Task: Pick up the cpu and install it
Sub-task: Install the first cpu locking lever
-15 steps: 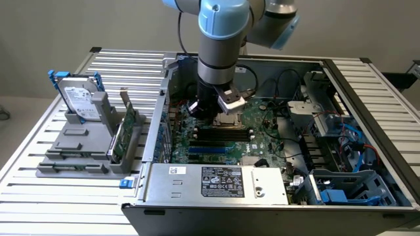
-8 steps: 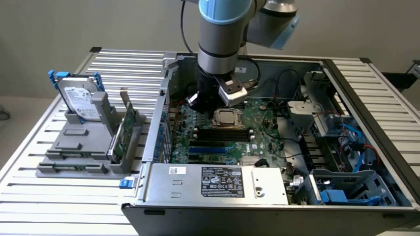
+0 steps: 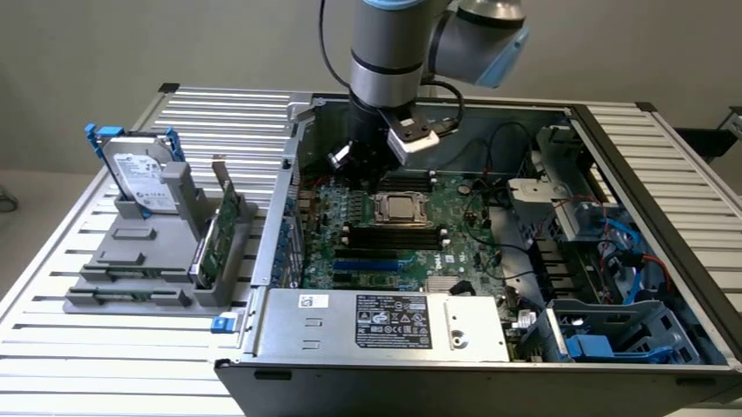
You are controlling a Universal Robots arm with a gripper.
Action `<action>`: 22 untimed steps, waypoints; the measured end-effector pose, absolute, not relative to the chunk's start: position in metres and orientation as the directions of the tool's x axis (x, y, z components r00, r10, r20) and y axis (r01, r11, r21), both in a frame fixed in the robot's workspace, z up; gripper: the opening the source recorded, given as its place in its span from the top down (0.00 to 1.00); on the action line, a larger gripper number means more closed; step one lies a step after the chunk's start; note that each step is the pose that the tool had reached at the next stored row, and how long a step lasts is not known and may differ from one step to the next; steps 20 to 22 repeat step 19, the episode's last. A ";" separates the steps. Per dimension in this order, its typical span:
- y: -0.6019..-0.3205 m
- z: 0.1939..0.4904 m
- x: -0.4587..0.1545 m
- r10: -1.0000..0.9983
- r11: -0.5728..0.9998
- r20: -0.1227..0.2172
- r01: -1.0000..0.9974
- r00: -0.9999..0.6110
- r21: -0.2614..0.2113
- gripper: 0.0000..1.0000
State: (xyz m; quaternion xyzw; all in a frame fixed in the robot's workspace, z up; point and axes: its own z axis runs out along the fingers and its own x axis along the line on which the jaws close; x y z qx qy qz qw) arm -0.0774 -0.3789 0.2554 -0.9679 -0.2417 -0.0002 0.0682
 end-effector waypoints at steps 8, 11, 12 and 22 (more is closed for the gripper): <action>-0.372 0.276 -0.078 0.469 -0.874 0.033 0.469 0.883 -0.132 0.89; -0.368 0.282 -0.078 0.478 -0.869 0.033 0.478 0.878 -0.131 0.89; -0.367 0.282 -0.078 0.485 -0.865 0.032 0.484 0.874 -0.131 0.89; -0.367 0.282 -0.079 0.492 -0.861 0.031 0.492 0.870 -0.128 0.89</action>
